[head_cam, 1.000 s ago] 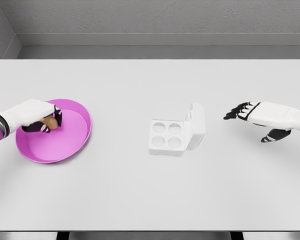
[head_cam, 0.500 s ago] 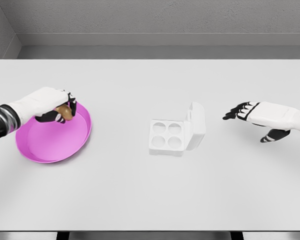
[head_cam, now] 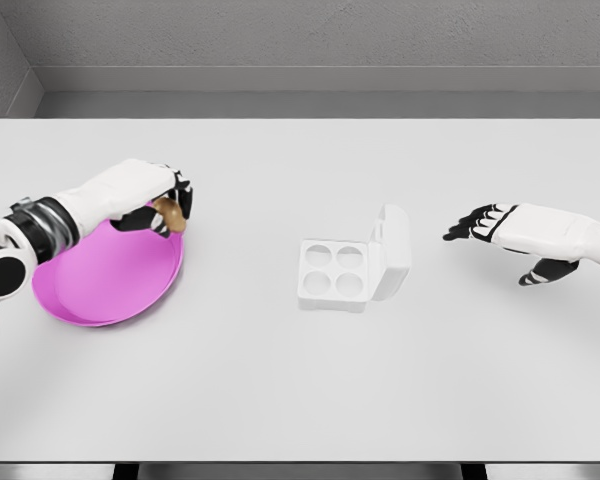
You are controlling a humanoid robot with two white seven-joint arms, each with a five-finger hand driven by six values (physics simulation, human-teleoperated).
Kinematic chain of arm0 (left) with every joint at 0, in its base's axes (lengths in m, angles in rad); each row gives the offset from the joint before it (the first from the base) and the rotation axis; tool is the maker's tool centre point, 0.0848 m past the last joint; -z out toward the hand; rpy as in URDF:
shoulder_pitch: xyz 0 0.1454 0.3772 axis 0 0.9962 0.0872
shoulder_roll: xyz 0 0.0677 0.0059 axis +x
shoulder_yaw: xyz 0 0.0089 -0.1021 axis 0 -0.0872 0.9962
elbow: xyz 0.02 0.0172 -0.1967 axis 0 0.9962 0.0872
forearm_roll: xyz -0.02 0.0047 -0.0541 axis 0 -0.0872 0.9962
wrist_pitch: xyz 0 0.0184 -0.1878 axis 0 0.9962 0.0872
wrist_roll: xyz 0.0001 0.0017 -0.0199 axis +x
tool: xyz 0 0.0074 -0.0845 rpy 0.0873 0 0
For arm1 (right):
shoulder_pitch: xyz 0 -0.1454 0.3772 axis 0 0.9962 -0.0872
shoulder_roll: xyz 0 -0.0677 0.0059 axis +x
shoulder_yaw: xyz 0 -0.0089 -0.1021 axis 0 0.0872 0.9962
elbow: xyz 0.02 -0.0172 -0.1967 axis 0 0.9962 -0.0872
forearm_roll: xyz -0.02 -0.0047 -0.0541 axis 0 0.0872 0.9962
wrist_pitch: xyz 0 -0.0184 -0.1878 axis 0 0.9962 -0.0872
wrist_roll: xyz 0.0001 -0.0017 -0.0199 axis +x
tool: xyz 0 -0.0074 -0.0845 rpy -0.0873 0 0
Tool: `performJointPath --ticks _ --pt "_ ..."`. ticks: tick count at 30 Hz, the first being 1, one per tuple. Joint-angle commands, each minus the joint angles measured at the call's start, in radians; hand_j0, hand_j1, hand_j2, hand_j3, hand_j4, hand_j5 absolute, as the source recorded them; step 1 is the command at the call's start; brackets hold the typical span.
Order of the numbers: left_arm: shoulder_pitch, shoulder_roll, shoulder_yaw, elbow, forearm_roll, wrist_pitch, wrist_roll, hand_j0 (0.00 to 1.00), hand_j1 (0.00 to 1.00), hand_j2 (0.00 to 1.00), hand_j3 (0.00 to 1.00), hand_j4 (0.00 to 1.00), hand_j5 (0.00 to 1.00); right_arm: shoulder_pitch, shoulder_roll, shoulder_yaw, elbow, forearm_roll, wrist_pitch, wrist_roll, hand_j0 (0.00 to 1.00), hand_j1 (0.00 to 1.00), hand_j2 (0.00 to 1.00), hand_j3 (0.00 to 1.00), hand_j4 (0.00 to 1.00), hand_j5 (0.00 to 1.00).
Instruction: Pack egg into the box and close the box lid
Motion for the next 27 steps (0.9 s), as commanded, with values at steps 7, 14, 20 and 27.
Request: performJointPath --ticks 7,14,20,27 --pt "-0.002 -0.057 -0.004 0.0 0.0 -0.002 0.001 0.24 0.24 0.24 0.24 0.24 0.24 0.0 -0.002 0.0 -0.003 -0.006 0.002 0.001 1.0 1.0 1.0 1.0 1.0 1.0" --pt "-0.028 -0.104 -0.046 0.0 -0.002 -0.002 0.001 0.24 0.24 0.24 0.24 0.24 0.24 0.0 -0.002 0.0 -0.003 -0.006 0.002 0.0 1.0 1.0 1.0 1.0 1.0 1.0" --pt "-0.046 -0.14 -0.083 0.0 0.0 -0.026 0.001 0.24 0.24 0.24 0.24 0.24 0.24 0.0 -0.002 0.0 -0.003 -0.006 0.002 0.0 1.0 1.0 1.0 1.0 1.0 1.0" --pt "-0.06 -0.187 -0.096 0.0 0.0 -0.031 0.001 0.24 0.24 0.24 0.24 0.24 0.24 0.0 -0.002 0.0 -0.004 -0.006 0.002 0.0 1.0 1.0 1.0 1.0 1.0 1.0"
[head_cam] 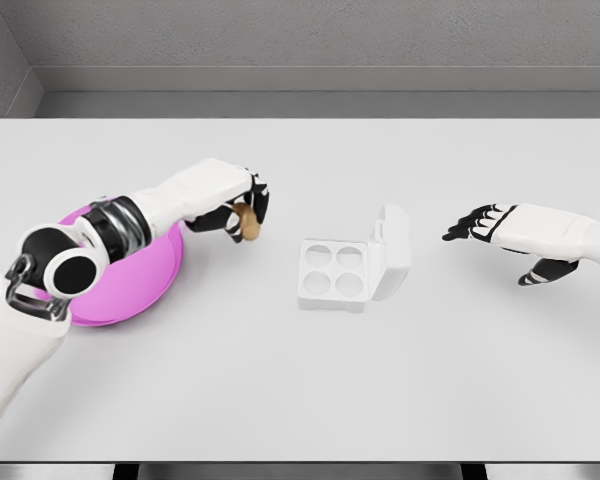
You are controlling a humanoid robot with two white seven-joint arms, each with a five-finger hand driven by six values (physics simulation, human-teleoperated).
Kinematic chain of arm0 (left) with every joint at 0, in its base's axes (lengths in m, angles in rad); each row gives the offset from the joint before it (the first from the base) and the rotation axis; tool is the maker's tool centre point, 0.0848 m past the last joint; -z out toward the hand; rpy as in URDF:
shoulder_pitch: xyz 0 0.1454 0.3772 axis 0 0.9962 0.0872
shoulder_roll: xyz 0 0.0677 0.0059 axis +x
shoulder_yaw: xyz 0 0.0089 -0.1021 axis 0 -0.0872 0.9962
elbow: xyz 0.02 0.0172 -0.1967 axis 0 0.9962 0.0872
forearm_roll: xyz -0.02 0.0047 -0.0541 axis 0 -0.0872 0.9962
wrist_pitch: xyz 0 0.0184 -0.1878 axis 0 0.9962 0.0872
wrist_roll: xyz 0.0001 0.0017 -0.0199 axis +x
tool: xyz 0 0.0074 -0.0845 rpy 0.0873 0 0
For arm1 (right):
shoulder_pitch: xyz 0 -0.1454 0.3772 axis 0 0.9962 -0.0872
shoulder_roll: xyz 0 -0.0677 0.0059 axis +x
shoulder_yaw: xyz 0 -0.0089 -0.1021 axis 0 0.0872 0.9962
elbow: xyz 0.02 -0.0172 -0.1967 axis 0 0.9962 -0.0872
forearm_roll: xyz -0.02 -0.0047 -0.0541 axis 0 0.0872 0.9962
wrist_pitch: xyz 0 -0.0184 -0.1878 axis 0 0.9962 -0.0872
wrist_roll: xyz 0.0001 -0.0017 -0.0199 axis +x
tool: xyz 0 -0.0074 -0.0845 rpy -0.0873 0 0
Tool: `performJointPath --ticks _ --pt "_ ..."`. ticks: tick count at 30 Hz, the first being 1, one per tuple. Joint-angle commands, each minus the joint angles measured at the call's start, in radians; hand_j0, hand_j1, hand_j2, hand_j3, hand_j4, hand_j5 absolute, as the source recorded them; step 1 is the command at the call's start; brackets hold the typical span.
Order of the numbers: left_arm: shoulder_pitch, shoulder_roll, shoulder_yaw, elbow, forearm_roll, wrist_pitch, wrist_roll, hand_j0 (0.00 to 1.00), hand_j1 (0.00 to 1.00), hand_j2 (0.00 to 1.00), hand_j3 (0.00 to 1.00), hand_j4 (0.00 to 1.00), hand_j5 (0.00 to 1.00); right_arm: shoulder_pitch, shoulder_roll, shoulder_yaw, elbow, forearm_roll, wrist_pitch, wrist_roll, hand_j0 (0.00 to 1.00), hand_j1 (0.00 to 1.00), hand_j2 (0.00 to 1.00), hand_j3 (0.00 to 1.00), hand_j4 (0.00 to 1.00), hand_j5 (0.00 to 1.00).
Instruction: Pack egg into the box and close the box lid
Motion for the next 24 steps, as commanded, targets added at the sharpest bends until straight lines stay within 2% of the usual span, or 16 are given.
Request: performJointPath --ticks 1,17,24 --pt "-0.003 -0.023 -0.015 0.0 0.002 -0.003 0.001 0.24 0.24 0.24 0.24 0.24 0.24 0.0 -0.001 0.0 0.001 -0.006 0.002 -0.001 1.0 1.0 1.0 1.0 1.0 1.0" --pt "-0.034 -0.123 -0.085 0.003 -0.024 -0.003 0.001 0.24 0.24 0.24 0.24 0.24 0.24 -0.002 -0.001 -0.002 0.002 -0.004 0.002 0.001 1.0 1.0 1.0 1.0 1.0 1.0" --pt "-0.041 -0.16 -0.105 0.035 -0.048 -0.001 0.001 0.24 0.24 0.24 0.24 0.24 0.24 -0.002 -0.001 -0.002 0.002 -0.004 0.002 -0.001 1.0 1.0 1.0 1.0 1.0 1.0"
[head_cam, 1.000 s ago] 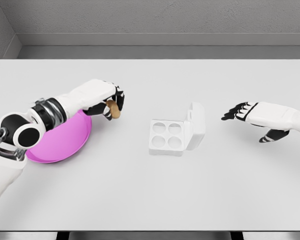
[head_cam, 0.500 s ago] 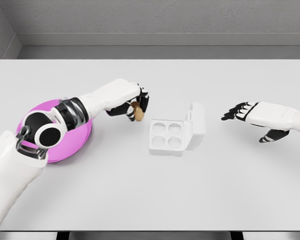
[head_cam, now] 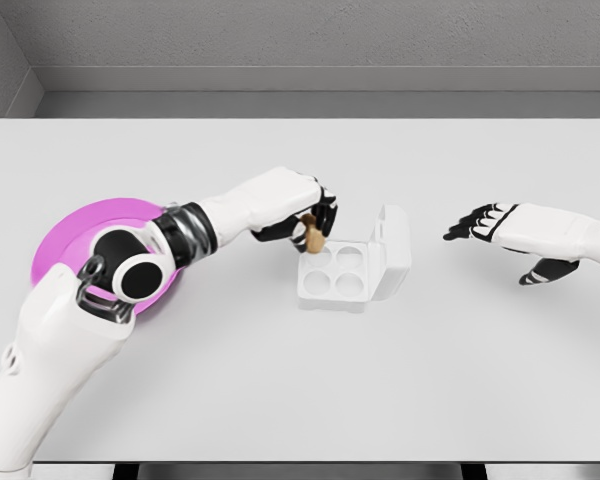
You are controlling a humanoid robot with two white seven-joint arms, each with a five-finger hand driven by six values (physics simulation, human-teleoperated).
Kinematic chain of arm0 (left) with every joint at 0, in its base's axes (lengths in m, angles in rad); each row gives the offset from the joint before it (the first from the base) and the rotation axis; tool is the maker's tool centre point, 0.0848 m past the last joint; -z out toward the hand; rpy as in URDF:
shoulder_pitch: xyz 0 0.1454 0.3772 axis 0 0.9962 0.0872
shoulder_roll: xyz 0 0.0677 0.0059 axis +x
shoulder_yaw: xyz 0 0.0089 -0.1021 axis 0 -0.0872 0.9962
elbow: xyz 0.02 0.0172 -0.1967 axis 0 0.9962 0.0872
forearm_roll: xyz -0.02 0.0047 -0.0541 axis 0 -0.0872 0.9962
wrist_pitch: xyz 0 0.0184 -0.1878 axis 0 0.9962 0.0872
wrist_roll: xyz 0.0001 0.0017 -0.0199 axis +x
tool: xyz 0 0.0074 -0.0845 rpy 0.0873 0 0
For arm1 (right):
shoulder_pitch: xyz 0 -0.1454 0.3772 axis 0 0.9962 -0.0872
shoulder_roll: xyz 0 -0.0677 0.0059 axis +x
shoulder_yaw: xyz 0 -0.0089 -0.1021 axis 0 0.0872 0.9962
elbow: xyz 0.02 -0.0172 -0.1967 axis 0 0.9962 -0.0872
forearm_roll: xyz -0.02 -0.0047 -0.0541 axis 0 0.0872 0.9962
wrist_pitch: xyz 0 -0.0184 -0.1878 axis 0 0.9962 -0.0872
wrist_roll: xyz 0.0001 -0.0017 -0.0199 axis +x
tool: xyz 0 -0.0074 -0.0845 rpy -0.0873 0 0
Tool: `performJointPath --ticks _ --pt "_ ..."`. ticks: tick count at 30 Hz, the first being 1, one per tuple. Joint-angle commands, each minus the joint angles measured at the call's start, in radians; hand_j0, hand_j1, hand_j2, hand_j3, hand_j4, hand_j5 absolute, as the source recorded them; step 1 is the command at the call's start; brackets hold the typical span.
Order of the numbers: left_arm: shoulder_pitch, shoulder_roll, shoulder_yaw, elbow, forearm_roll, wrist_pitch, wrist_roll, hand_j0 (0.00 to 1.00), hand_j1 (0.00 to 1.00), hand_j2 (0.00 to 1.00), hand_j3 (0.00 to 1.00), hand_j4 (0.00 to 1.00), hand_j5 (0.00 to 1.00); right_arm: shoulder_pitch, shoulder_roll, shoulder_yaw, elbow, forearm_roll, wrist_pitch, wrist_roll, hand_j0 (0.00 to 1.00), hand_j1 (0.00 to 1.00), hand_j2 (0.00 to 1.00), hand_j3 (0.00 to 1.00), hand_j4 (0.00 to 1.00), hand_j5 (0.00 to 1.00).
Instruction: Pack egg into the box and close the box lid
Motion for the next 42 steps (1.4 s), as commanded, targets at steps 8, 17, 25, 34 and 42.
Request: performJointPath --ticks 8,17,25,34,42 --pt "0.0 -0.066 -0.005 0.087 -0.058 0.001 0.001 0.25 0.25 0.25 0.25 0.25 0.25 0.002 -0.001 0.0 -0.001 -0.006 0.002 -0.001 1.0 1.0 1.0 1.0 1.0 1.0" --pt "0.0 -0.117 -0.013 0.127 -0.113 0.001 0.001 0.25 0.25 0.25 0.25 0.25 0.25 0.0 -0.001 0.0 0.001 -0.006 0.002 -0.001 1.0 1.0 1.0 1.0 1.0 1.0" --pt "0.0 -0.123 -0.008 0.167 -0.124 0.004 0.001 0.25 0.25 0.25 0.25 0.25 0.25 0.0 -0.001 0.0 -0.002 -0.006 0.002 0.001 1.0 1.0 1.0 1.0 1.0 1.0" --pt "-0.003 -0.13 -0.007 0.186 -0.124 0.002 0.001 0.32 0.32 0.32 0.32 0.32 0.32 0.002 -0.001 0.0 -0.002 -0.006 0.002 -0.001 1.0 1.0 1.0 1.0 1.0 1.0" --pt "-0.003 -0.132 -0.007 0.179 -0.125 0.002 0.001 0.57 0.57 0.57 0.57 0.57 0.57 0.0 -0.001 -0.002 -0.001 -0.006 0.002 -0.001 1.0 1.0 1.0 1.0 1.0 1.0"
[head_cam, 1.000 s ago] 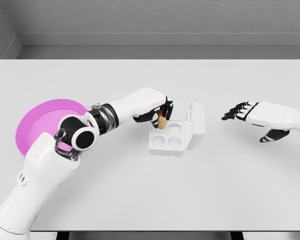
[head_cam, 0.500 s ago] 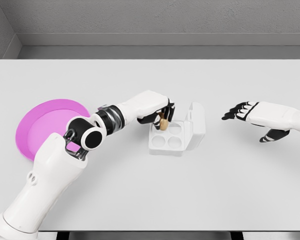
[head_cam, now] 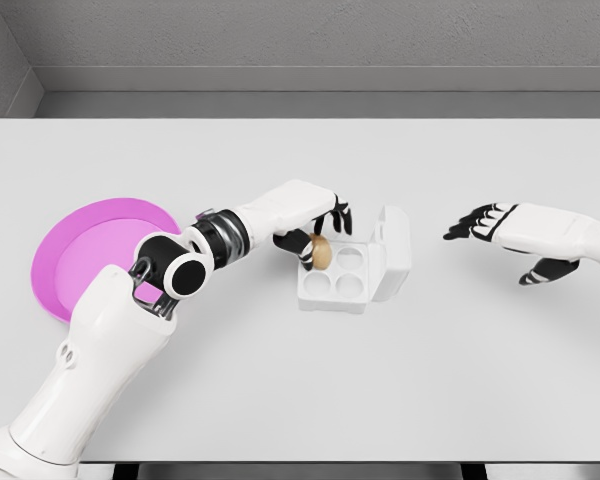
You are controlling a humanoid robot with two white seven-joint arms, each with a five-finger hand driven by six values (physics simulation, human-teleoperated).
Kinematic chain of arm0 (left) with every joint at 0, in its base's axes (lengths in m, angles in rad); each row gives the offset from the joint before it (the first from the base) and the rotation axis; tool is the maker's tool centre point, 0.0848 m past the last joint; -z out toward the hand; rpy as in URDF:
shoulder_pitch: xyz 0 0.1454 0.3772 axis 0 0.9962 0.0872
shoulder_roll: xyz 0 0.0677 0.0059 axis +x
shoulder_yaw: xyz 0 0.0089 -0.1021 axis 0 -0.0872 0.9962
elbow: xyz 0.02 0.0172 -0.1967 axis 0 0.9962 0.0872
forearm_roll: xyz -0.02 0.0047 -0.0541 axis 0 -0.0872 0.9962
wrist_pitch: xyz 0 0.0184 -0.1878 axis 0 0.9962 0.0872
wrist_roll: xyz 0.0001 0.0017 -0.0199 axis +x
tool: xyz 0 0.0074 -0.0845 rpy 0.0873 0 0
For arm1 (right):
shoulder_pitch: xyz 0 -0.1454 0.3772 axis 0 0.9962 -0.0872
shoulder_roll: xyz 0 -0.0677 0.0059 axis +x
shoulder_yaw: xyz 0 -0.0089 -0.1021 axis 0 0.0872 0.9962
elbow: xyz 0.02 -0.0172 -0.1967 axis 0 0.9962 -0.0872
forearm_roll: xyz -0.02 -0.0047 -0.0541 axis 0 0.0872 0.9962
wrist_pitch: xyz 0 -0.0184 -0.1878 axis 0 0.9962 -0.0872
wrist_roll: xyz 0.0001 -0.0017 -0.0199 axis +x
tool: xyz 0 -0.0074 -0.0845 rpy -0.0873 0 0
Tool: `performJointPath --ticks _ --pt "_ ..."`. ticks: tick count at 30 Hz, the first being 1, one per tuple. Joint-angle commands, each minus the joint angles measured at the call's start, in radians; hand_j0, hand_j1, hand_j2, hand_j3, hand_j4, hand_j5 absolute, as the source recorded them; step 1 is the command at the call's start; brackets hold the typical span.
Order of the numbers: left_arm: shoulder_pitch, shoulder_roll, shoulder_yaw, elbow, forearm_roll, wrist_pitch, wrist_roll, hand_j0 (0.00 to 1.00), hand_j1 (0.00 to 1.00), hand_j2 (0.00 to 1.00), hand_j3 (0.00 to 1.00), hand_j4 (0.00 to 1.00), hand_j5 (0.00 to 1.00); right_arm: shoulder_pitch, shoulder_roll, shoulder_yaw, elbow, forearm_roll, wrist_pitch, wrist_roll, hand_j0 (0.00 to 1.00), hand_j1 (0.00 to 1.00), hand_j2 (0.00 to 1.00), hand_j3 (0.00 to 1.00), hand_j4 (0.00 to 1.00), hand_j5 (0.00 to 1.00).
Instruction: Pack egg into the box and close the box lid
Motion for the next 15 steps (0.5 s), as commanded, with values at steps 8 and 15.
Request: performJointPath --ticks 8,15 --pt "-0.002 0.001 0.002 -0.03 -0.002 0.003 -0.01 0.79 0.79 0.79 0.79 0.79 0.79 0.0 -0.001 -0.001 0.0 -0.006 0.002 -0.001 1.0 1.0 1.0 1.0 1.0 1.0" --pt "-0.003 0.001 0.002 -0.039 0.001 0.005 -0.01 0.9 0.9 0.9 0.9 0.9 0.9 0.0 -0.001 -0.001 0.0 -0.006 0.002 0.0 1.0 1.0 1.0 1.0 1.0 1.0"
